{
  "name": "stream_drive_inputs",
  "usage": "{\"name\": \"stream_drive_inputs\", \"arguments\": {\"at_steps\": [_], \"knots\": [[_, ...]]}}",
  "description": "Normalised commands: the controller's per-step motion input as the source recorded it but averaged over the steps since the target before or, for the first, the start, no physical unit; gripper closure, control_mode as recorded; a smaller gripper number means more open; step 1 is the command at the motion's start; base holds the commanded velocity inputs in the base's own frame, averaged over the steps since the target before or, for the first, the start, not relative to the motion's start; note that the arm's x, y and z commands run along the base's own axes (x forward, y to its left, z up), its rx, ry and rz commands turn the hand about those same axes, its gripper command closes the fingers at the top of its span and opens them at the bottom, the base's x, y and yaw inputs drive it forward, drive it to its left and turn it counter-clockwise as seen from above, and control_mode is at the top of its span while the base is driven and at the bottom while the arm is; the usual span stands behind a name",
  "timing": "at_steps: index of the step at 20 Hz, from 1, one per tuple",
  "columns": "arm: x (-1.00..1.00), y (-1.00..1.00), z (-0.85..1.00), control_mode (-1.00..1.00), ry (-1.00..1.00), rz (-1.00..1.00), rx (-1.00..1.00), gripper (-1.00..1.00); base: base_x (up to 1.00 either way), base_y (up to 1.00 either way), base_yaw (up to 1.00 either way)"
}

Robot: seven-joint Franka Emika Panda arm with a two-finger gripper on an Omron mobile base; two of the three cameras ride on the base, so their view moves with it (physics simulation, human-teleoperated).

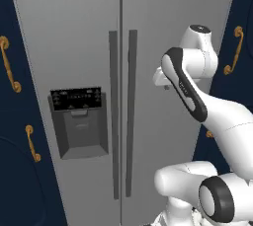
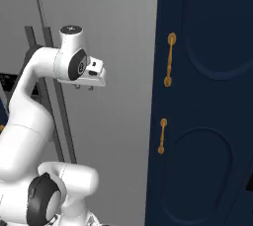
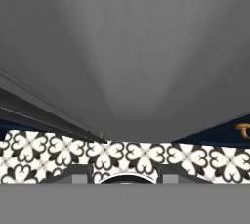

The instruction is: Take the strawberry from the fridge and place it on top of the pancake, located on the dining counter.

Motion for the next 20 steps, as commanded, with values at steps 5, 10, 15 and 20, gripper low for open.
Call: {"name": "stream_drive_inputs", "arguments": {"at_steps": [5, 10, 15, 20], "knots": [[0.0, 0.0, 0.0, 1.0, 0.0, 0.0, 0.0, -1.0, -0.62, 0.01, -0.01], [0.0, 0.0, 0.0, 1.0, 0.0, 0.0, 0.0, -1.0, -0.77, 0.61, 0.0], [0.0, 0.0, 0.0, 1.0, 0.0, 0.0, 0.0, -1.0, -0.5, 0.66, 0.0], [0.0, 0.0, 0.0, 1.0, 0.0, 0.0, 0.0, -1.0, -0.05, 0.09, -0.01]]}}
